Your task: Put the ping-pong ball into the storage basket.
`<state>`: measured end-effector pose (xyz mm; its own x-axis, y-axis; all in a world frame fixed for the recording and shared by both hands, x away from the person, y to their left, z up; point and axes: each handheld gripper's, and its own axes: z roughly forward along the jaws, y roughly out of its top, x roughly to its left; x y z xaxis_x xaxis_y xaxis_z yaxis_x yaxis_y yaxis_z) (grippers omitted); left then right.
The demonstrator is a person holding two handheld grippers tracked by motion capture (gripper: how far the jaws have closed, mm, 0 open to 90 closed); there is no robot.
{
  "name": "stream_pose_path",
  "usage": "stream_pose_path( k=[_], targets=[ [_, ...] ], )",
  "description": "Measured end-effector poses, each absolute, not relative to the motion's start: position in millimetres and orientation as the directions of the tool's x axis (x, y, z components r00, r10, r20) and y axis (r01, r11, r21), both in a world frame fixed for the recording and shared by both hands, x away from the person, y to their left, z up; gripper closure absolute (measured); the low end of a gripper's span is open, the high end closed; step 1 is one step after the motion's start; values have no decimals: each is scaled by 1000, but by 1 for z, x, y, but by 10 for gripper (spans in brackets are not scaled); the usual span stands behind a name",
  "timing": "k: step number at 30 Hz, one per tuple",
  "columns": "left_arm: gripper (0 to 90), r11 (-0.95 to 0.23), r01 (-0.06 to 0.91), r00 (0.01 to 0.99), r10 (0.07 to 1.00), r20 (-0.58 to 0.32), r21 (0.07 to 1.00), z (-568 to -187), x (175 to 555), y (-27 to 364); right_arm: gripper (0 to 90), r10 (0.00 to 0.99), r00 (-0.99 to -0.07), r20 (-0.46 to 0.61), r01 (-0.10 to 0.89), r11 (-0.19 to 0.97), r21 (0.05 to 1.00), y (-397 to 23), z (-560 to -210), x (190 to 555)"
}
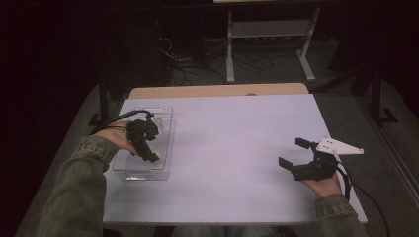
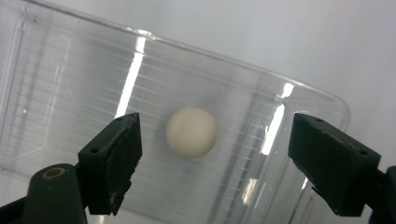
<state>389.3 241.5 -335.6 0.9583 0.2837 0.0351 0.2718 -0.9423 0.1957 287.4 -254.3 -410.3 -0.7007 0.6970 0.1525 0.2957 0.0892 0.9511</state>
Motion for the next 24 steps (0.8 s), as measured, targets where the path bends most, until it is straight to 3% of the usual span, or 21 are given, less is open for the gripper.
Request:
stream_pose_path(
  k=[9,11,24],
  targets=[
    [64,-925,288,952,305,34,247,-328,387,246,0,700,-697,154,296,86,951,-255,-410,287],
    [4,-916,297,948,317,34,270,-325,387,247,0,700,-697,153,296,87,951,-255,-410,287],
    [0,-858,305,941,338,7,413,-318,380,258,0,701,-697,151,293,87,952,-256,-410,286]
  ],
)
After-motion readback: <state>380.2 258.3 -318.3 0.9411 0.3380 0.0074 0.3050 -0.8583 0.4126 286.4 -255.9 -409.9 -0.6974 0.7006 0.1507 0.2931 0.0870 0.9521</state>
